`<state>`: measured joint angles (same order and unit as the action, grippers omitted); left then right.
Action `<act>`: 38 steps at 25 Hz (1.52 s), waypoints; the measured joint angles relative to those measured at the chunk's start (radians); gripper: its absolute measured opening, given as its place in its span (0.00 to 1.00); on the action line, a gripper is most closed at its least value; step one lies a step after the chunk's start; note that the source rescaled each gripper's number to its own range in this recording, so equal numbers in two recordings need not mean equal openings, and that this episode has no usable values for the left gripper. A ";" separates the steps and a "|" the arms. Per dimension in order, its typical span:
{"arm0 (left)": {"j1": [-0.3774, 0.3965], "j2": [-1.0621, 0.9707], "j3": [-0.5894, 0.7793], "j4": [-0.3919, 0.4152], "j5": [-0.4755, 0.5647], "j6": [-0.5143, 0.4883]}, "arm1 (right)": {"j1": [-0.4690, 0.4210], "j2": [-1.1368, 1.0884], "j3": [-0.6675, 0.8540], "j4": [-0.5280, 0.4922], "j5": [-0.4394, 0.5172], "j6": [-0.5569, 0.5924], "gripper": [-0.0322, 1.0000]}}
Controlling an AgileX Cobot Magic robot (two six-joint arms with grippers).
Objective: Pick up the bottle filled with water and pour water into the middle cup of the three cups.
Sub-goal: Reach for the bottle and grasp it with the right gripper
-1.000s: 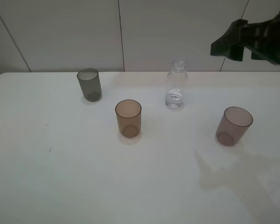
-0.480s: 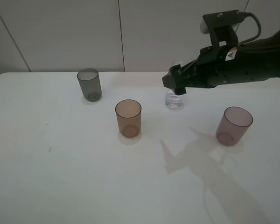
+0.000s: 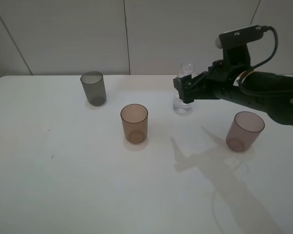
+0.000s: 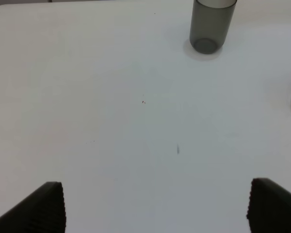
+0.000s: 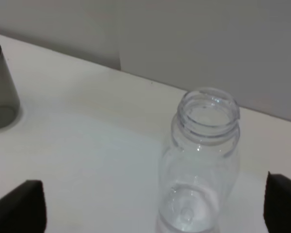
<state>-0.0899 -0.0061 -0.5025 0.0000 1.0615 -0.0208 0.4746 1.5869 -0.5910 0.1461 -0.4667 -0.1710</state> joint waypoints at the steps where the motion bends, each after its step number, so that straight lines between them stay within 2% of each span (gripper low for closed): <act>1: 0.000 0.000 0.000 0.000 0.000 0.000 | 0.000 0.020 0.000 -0.008 -0.016 0.000 0.92; 4: 0.000 0.000 0.000 0.000 0.000 0.000 | 0.000 0.071 0.001 -0.002 -0.062 0.000 0.92; 9: 0.000 0.000 0.000 0.000 0.000 0.000 | 0.000 0.107 0.002 0.062 -0.142 0.000 0.92; 18: 0.000 0.000 0.000 0.000 0.000 0.000 | 0.000 0.205 -0.028 0.124 -0.179 0.000 0.92; 25: 0.000 0.000 0.000 0.000 0.000 0.000 | 0.000 0.256 -0.072 0.126 -0.205 0.000 0.92; 35: 0.000 0.000 0.000 0.000 0.000 0.000 | 0.000 0.339 -0.072 0.140 -0.356 0.009 0.92; 38: 0.000 0.000 0.000 0.000 0.000 0.000 | 0.000 0.355 -0.073 0.123 -0.401 0.080 0.92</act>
<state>-0.0899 -0.0061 -0.5025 0.0000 1.0615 -0.0208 0.4746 1.9418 -0.6636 0.2694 -0.8674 -0.0914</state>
